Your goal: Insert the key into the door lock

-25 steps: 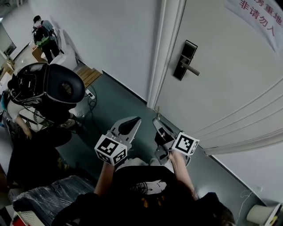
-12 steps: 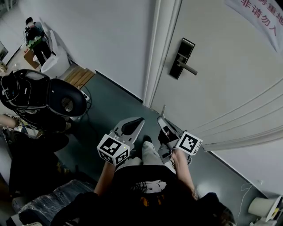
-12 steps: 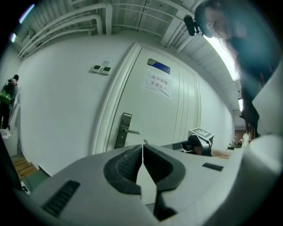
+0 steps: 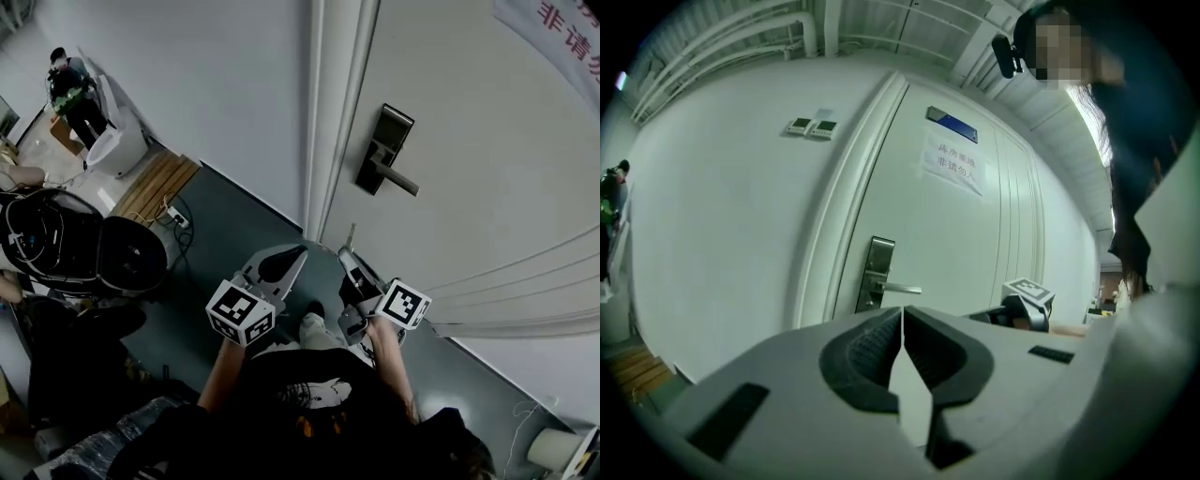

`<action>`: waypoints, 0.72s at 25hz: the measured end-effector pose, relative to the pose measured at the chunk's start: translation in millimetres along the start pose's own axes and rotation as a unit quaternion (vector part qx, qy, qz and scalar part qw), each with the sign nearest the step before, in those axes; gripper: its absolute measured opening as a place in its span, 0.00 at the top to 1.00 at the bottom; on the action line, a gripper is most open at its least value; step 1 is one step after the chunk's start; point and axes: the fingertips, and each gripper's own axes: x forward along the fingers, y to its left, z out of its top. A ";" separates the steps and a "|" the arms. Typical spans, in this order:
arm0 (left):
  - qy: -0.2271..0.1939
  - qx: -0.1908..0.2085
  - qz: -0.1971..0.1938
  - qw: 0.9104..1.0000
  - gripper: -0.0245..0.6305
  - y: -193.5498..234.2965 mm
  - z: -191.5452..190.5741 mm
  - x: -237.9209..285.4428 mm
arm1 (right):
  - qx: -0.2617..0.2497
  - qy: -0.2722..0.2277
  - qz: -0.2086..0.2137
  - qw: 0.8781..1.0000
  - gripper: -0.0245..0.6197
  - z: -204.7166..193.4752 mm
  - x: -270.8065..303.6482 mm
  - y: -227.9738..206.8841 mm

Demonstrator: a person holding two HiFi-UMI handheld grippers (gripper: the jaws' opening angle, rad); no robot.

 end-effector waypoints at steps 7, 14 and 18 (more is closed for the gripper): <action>0.011 0.007 -0.002 1.000 0.94 20.4 10.9 52.8 | 0.015 0.007 0.000 1.000 0.93 36.0 22.7 -24.8; 0.022 0.009 0.002 1.000 0.94 32.5 8.8 87.9 | 0.028 0.013 0.012 0.999 0.93 55.1 34.3 -44.7; 0.039 0.003 -0.005 0.999 0.94 34.9 -0.4 100.3 | 0.044 0.009 0.012 0.999 0.93 59.5 38.6 -56.8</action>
